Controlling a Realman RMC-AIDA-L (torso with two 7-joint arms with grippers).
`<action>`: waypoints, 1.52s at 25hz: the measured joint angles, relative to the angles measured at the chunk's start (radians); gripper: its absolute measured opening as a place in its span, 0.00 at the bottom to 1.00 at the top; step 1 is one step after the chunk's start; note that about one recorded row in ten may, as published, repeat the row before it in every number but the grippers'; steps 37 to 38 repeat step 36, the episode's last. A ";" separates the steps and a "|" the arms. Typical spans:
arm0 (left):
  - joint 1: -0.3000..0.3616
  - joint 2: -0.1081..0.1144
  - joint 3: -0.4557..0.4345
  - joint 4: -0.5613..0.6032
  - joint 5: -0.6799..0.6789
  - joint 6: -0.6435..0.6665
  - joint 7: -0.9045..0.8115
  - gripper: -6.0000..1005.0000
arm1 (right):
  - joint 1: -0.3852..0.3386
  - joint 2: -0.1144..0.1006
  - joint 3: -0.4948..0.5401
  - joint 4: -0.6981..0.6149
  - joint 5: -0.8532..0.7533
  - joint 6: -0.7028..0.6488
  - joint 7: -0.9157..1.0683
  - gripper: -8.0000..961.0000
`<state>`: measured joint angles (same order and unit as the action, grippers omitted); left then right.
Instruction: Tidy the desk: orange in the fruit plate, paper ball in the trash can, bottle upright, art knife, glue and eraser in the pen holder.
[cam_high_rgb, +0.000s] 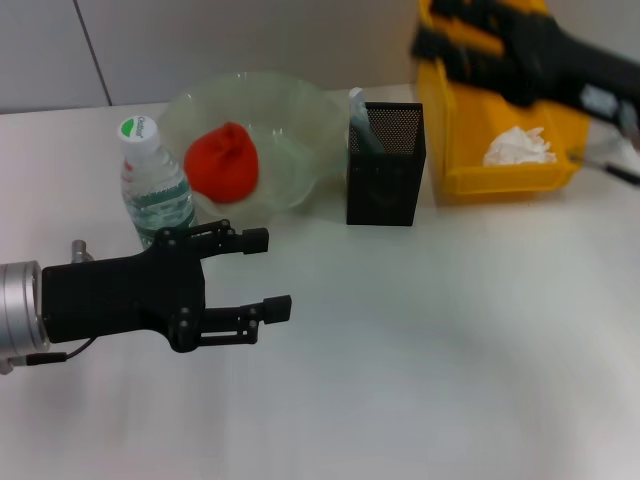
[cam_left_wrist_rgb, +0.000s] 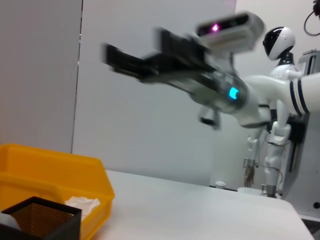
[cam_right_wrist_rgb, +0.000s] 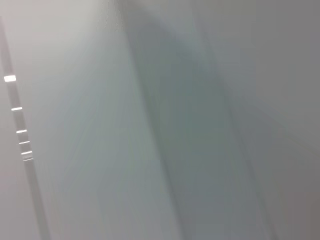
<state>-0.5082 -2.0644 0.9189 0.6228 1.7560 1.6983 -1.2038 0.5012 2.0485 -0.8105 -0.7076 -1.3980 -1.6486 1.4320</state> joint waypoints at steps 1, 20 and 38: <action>-0.003 0.000 0.002 0.000 0.000 0.001 -0.008 0.79 | -0.022 -0.003 -0.002 -0.001 -0.013 -0.036 -0.019 0.86; -0.030 0.002 0.053 -0.011 0.143 -0.057 -0.022 0.79 | -0.120 -0.029 -0.002 0.096 -0.460 -0.085 -0.269 0.86; -0.020 0.005 0.059 -0.014 0.165 -0.081 -0.001 0.79 | -0.075 -0.010 -0.009 0.137 -0.509 -0.013 -0.310 0.86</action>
